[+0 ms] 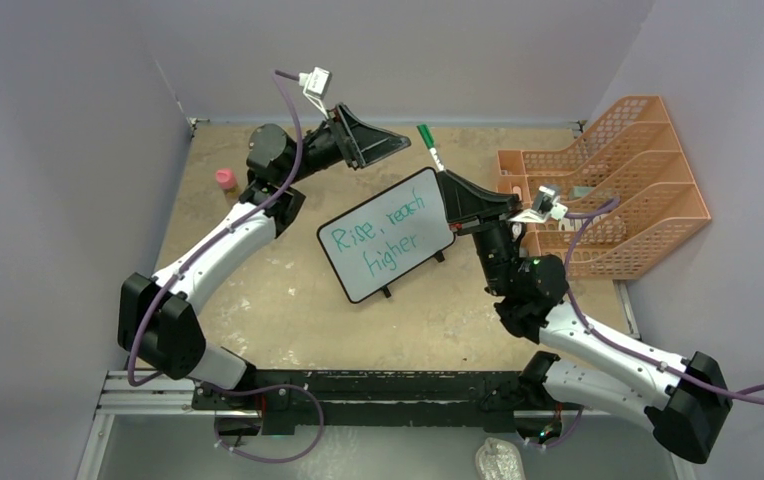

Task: Write a sentence on the whiteboard
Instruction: Close the whiteboard marker at the center of the board.

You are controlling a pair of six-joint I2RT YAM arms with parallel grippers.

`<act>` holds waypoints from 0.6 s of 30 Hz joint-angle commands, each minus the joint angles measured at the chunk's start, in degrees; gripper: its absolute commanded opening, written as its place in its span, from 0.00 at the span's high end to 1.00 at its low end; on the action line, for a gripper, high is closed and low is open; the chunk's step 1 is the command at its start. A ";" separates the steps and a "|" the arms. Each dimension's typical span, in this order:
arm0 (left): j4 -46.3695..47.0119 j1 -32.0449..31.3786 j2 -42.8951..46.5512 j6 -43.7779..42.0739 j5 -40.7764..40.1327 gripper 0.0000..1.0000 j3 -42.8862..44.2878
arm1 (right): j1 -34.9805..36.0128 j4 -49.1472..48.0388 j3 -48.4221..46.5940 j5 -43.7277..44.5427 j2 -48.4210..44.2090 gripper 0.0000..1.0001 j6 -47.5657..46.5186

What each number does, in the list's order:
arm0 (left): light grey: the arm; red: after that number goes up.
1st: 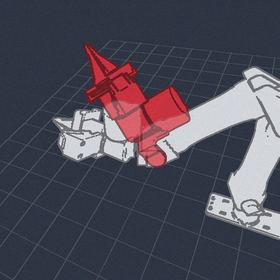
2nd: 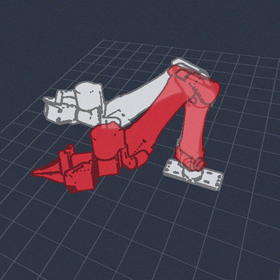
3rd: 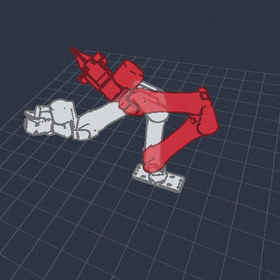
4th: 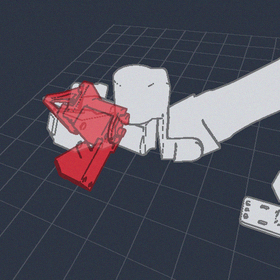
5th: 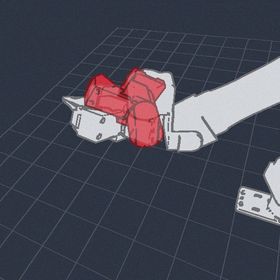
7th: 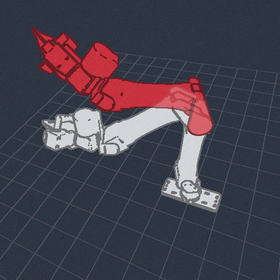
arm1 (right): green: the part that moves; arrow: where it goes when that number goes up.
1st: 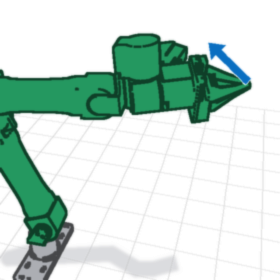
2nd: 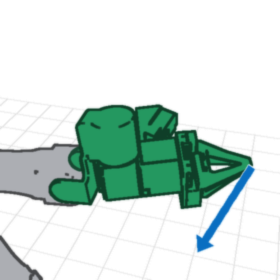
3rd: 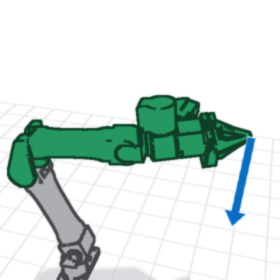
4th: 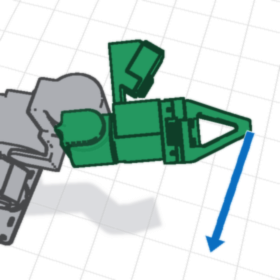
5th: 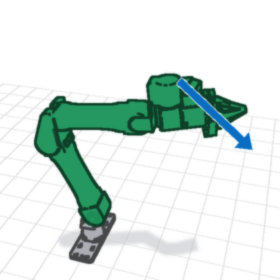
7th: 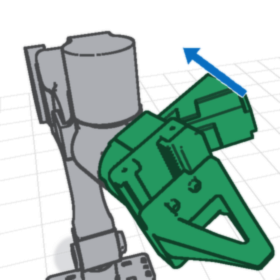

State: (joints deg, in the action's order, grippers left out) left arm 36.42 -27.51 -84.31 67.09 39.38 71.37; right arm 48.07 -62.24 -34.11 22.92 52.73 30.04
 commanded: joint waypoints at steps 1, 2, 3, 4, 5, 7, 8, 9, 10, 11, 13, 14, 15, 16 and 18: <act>4.43 0.00 0.97 1.41 2.15 0.46 3.94 | -0.08 -1.85 -2.85 -1.80 -0.49 1.00 1.02; 4.59 0.00 0.99 1.50 1.82 0.46 3.95 | -0.07 -1.91 -2.98 -2.27 -0.24 1.00 1.14; 4.62 -0.02 0.95 1.59 1.55 0.46 3.94 | -0.06 -1.92 -3.09 -2.66 0.01 1.00 1.30; 4.58 -0.08 0.87 1.74 1.25 0.46 3.99 | -0.04 -1.91 -3.09 -3.04 0.18 1.00 1.44; 4.54 -0.08 0.64 1.99 1.18 0.46 4.14 | -0.06 -1.99 -3.06 -3.39 0.32 1.00 1.79; 4.38 -0.19 0.31 2.48 0.71 0.46 4.31 | -0.08 -2.45 -2.99 -3.92 0.51 1.00 2.10; 4.24 -0.37 0.23 2.70 0.21 0.46 4.19 | -0.12 -2.53 -3.05 -4.15 0.70 1.00 2.13; 4.14 -0.48 0.20 2.88 -0.41 0.46 4.02 | -0.07 -2.54 -3.27 -4.50 0.93 1.00 2.13; 4.10 -0.64 0.27 3.09 -0.96 0.46 3.77 | -0.08 -2.48 -3.45 -4.79 1.11 1.00 2.19; 4.16 -0.81 0.29 3.37 -1.50 0.46 3.63 | -0.09 -2.38 -3.62 -5.04 1.25 1.00 2.13; 4.24 -1.25 0.14 3.33 -2.09 0.46 3.76 | -0.05 -2.16 -3.92 -5.53 1.73 1.00 2.14; 4.20 -1.58 0.07 3.18 -2.28 0.47 4.12 | -0.03 -2.13 -3.95 -5.64 1.82 1.00 2.21; 4.01 -1.92 -0.06 2.95 -2.43 0.47 4.53 | -0.07 -2.15 -3.90 -5.73 1.89 1.00 2.30; 3.63 -2.23 -0.06 2.62 -2.58 0.49 4.94 | -0.06 -2.18 -3.88 -5.75 1.91 1.00 2.31; 3.07 -2.83 -0.08 2.15 -3.05 0.53 5.10 | -0.07 -2.23 -3.86 -5.62 2.10 1.00 2.38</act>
State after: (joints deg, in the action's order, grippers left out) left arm 37.98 -29.10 -84.44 69.47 38.11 73.47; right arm 48.07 -61.98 -35.14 18.35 55.00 31.90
